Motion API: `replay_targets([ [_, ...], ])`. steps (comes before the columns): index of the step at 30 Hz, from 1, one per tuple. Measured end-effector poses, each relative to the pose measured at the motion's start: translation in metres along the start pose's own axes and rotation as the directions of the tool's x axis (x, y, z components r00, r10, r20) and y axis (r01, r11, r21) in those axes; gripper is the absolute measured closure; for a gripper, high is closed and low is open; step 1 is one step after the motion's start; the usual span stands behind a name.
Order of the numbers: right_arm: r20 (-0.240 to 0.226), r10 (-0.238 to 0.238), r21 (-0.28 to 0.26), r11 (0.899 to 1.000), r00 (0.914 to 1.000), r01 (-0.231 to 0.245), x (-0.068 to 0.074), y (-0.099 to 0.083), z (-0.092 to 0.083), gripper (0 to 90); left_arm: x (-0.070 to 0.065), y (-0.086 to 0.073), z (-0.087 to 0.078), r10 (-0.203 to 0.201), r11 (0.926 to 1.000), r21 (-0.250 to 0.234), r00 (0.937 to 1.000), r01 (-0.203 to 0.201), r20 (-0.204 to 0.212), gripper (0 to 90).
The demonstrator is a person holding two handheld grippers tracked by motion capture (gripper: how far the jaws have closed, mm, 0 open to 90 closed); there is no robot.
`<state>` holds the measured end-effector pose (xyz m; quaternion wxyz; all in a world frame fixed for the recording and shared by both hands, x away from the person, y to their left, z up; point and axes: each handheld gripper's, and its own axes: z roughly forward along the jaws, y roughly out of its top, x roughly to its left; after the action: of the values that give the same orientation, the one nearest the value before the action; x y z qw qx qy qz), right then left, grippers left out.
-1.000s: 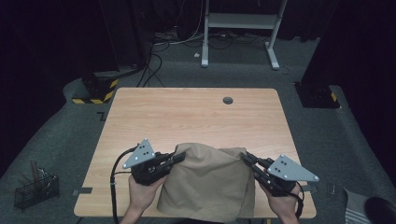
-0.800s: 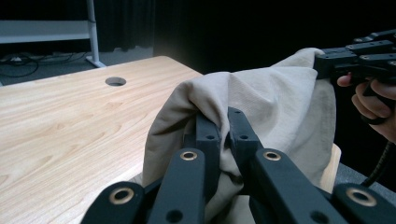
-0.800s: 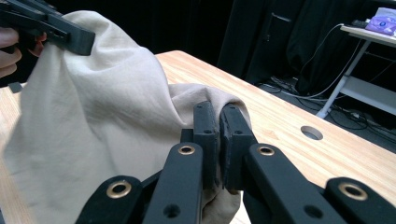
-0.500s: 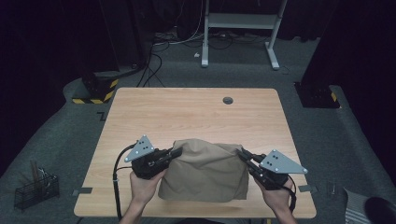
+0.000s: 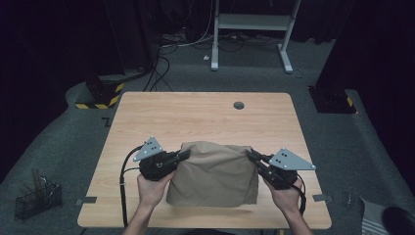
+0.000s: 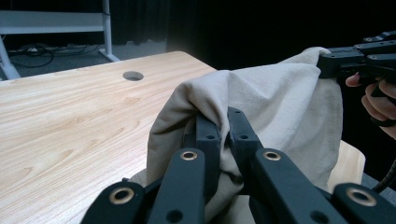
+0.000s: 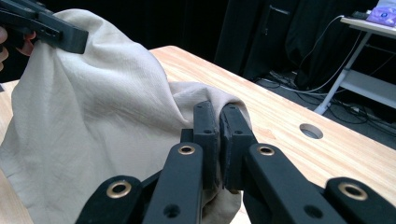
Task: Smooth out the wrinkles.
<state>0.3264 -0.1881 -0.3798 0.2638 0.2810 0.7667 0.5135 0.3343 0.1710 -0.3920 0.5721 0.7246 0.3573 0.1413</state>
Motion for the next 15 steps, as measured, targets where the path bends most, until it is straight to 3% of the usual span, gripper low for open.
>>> replay_targets([
  [6, 0.001, 0.011, 0.004, 1.000, 0.9999, -0.011, -0.0030, -0.0005, 0.0062, 86.7, 0.0032, -0.0006, 0.0026, 0.005, 1.0000, 0.002, 0.9998, -0.005, -0.019, 85.7],
  [15, 0.007, 0.020, 0.008, 1.000, 0.9998, -0.020, -0.0051, -0.0005, 0.0091, 86.7, 0.0055, -0.0002, 0.0041, 0.002, 1.0000, -0.003, 0.9999, -0.002, -0.014, 85.6],
])
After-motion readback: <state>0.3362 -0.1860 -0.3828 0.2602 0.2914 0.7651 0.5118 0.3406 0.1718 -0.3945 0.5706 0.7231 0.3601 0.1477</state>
